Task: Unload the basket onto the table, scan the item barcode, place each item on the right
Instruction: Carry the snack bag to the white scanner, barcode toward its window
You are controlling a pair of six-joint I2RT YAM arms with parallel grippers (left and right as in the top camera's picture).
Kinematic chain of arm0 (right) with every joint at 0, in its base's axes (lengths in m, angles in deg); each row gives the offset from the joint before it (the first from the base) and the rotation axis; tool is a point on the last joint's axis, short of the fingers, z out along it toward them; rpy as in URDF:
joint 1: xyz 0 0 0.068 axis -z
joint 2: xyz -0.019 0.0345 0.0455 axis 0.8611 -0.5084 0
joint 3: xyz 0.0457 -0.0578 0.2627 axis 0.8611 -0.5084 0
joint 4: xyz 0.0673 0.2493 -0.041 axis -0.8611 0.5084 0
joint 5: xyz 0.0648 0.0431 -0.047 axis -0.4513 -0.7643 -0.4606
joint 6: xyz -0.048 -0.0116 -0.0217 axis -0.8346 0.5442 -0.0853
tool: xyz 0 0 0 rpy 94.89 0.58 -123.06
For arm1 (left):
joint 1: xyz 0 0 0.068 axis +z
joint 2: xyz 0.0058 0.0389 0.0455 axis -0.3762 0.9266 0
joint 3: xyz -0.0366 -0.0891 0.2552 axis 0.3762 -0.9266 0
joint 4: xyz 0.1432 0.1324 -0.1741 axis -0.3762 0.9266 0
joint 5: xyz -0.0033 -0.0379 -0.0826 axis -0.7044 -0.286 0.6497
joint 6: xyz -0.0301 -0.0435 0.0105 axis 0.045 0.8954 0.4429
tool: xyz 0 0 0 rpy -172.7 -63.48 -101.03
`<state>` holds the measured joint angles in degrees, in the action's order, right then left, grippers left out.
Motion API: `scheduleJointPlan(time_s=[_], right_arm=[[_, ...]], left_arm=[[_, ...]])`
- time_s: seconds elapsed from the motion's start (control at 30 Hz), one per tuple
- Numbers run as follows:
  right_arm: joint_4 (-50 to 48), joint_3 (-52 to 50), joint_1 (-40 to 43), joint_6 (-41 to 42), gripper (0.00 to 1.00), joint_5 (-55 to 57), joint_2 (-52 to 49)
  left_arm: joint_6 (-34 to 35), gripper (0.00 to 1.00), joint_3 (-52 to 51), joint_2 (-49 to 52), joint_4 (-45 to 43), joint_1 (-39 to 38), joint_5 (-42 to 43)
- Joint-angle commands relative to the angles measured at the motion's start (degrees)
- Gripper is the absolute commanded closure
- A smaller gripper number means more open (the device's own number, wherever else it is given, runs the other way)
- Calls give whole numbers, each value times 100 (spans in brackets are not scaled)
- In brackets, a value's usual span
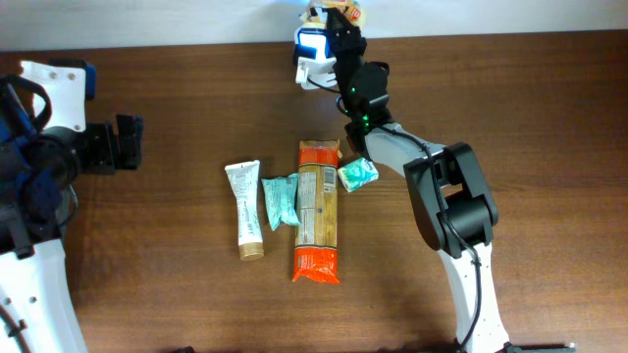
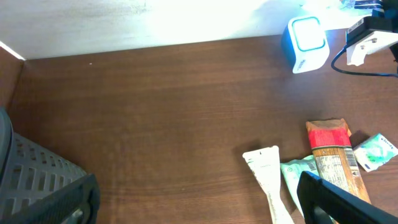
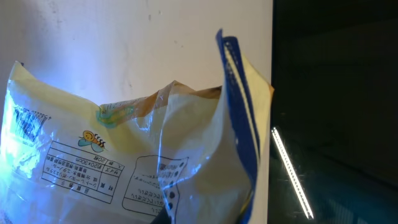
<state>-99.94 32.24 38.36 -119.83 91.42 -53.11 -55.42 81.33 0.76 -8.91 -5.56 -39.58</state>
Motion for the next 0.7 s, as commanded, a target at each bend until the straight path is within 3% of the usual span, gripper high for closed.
scheduleJointPlan(time_s=[0.0,0.1,0.33,0.47,0.5,0.57,0.6,0.67], right_arm=[[-236,162,28,-282,96,-76,127],[-898,162,28,-293,96,-79,133],[-927,157,74,-289,96,-76,179],[433,-262,208,-46,96,-114,1038],[479,-481,236,1169,96,85,1576],[658,-501,179,2514,96,968,2225],[1370,-503,85,3276,96,1506,2717],[3628,-503,-35,4468,96,1327,3460]], left_arm=[[-90,1,50,-33,0,15,66],[-90,1,50,-35,0,15,66],[-90,1,50,-35,0,15,66],[-90,1,50,-35,0,15,66],[-90,1,50,-35,0,15,66],[-90,1,50,-35,0,15,66],[-90,1,50,-35,0,15,63],[-90,1,50,-35,0,15,66]])
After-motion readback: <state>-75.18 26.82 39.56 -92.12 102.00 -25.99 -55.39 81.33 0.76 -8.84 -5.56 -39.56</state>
